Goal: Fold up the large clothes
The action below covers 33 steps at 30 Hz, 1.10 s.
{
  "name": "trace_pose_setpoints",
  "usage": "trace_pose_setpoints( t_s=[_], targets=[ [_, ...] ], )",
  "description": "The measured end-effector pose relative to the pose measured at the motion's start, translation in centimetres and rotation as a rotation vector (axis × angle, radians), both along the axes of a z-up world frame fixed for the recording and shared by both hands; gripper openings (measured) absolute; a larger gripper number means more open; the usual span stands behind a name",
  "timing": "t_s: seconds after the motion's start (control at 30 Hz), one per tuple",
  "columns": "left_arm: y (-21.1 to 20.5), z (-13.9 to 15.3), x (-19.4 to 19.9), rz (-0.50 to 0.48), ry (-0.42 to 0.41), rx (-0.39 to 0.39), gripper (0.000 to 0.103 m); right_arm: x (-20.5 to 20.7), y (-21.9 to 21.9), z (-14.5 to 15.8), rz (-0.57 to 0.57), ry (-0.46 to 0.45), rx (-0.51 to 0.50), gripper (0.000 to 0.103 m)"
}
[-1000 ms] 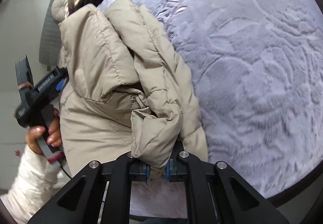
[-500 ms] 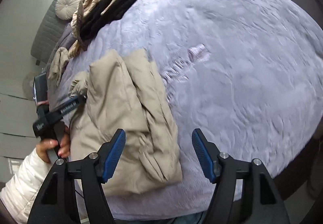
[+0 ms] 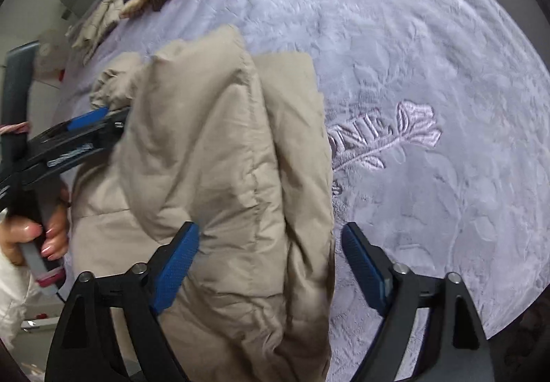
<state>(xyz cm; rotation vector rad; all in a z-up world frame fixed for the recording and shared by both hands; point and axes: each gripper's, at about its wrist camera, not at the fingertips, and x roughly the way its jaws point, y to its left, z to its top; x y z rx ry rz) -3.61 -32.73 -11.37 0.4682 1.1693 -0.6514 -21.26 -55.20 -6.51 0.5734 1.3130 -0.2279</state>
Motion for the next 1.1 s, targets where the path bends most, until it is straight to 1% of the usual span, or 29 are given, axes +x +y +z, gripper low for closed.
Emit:
trace_pose_setpoints(
  t_s=[0.03,0.07,0.1,0.2,0.37,0.4,0.43,0.5,0.6,0.7,0.83,0.97,1.0,1.07,1.1],
  targets=[
    [0.2,0.2,0.1,0.009,-0.001,-0.002,0.084,-0.1,-0.3,-0.4,-0.005,0.004,0.01,0.097],
    [0.4,0.4,0.1,0.018,0.002,-0.005,0.084,-0.1,-0.4,-0.6,-0.006,0.004,0.022,0.102],
    [0.6,0.5,0.1,0.024,0.005,-0.004,0.084,-0.2,-0.5,-0.9,-0.007,0.009,0.03,0.103],
    [0.9,0.7,0.1,0.029,0.008,0.01,0.084,-0.4,-0.8,-1.4,0.0,0.006,0.075,0.103],
    [1.4,1.2,0.3,0.059,0.02,0.028,0.084,0.1,-0.9,-2.1,0.02,0.008,0.107,0.103],
    [1.7,1.3,0.4,0.07,0.027,0.03,0.085,0.2,-1.0,-2.2,0.02,0.009,0.12,0.103],
    [1.9,1.4,0.4,0.081,0.027,0.033,0.092,0.2,-1.0,-2.3,0.022,0.009,0.129,0.103],
    [2.5,1.8,0.4,0.106,0.023,0.035,0.102,0.5,-1.2,-2.5,0.029,0.009,0.137,0.103],
    [3.6,2.2,0.2,0.133,0.025,0.026,0.102,0.4,-1.3,-2.7,0.033,0.011,0.158,0.103],
    [5.4,2.6,0.0,0.162,0.063,-0.003,0.102,0.6,-1.4,-2.8,0.043,0.015,0.17,0.103],
    [9.1,2.8,0.0,0.214,0.181,-0.081,0.102,1.0,-1.5,-3.0,0.059,0.022,0.188,0.103],
    [13.4,2.0,0.6,0.289,0.341,-0.202,0.102,1.5,-1.8,-3.5,0.069,0.024,0.221,0.103],
    [14.5,1.5,0.8,0.307,0.384,-0.232,0.102,1.7,-2.0,-3.6,0.073,0.024,0.231,0.103],
    [16.4,-0.1,0.8,0.332,0.514,-0.318,0.102,1.6,-2.2,-3.8,0.075,0.022,0.249,0.103],
    [17.0,-0.9,0.8,0.344,0.566,-0.353,0.102,1.6,-2.4,-4.0,0.077,0.022,0.262,0.103]
  ],
)
